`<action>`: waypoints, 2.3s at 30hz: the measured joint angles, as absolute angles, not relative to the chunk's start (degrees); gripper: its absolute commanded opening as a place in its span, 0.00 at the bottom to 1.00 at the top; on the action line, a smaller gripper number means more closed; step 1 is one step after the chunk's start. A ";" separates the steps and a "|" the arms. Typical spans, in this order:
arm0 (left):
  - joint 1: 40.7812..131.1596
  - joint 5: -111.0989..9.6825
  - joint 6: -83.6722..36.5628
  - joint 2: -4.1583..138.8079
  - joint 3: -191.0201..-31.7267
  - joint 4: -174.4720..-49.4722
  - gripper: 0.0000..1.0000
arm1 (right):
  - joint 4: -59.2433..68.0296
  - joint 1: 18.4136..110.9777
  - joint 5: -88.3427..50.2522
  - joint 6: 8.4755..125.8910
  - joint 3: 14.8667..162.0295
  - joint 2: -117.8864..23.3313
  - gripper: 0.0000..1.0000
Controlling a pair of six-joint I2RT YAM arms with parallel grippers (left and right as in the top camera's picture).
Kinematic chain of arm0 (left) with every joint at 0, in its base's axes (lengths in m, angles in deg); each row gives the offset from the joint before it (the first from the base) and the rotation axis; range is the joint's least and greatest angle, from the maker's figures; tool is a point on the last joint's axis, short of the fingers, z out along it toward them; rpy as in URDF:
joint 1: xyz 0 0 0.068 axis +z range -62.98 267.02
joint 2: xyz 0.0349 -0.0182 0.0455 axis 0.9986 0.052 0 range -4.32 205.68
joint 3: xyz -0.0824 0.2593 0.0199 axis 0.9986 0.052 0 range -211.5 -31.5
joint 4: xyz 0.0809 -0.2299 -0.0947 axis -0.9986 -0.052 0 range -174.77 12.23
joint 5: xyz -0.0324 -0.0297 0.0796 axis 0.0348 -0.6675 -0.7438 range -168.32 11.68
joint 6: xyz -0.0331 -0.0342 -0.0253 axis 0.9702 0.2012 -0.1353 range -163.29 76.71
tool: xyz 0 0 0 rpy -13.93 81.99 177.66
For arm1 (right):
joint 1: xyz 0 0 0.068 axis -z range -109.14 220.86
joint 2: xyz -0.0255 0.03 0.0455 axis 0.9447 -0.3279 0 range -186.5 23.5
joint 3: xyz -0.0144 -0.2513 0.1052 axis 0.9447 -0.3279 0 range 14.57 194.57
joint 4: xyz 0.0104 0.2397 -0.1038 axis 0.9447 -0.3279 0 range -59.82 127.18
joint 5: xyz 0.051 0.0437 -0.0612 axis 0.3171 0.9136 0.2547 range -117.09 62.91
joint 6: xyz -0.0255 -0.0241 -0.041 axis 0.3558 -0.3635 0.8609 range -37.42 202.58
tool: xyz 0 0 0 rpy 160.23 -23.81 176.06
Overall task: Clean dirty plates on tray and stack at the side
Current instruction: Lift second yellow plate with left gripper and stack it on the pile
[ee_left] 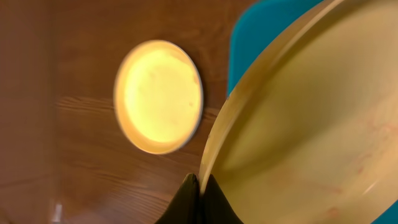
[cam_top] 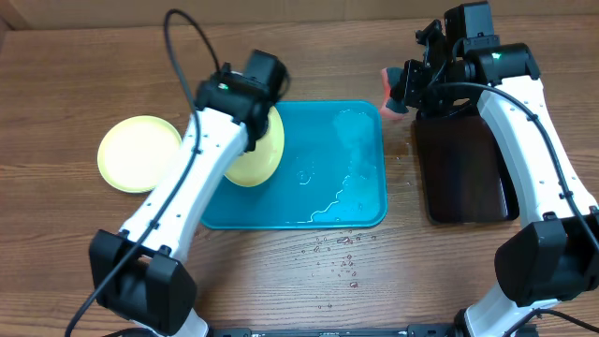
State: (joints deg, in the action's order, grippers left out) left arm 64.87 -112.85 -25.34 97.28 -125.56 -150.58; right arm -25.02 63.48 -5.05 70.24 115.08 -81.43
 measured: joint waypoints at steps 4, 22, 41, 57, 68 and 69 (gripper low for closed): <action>59.62 -124.69 -21.34 97.28 -125.56 -151.50 0.04 | -25.04 63.48 -5.07 70.24 115.08 -81.45 0.04; 44.10 -158.99 -11.61 97.28 -125.56 -155.59 0.04 | -25.06 63.48 -5.72 70.42 115.06 -81.45 0.04; 54.40 -133.11 -10.21 97.28 -125.56 -155.48 0.04 | -25.85 63.48 -6.12 70.42 115.08 -81.45 0.04; 103.71 -83.91 -24.94 97.32 -125.56 -141.99 0.04 | -26.06 63.48 -6.14 70.44 115.08 -81.45 0.04; 117.63 -76.61 -25.82 100.10 -122.06 -135.89 0.04 | -25.82 63.48 -6.14 70.40 115.08 -81.45 0.04; 117.96 -76.39 -25.86 100.54 -121.36 -135.24 0.04 | -25.85 63.48 -6.12 70.40 115.08 -81.45 0.04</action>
State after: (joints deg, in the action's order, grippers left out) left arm 117.96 -76.39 -25.86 100.54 -121.36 -135.24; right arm -25.85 63.48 -6.12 70.40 115.08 -81.45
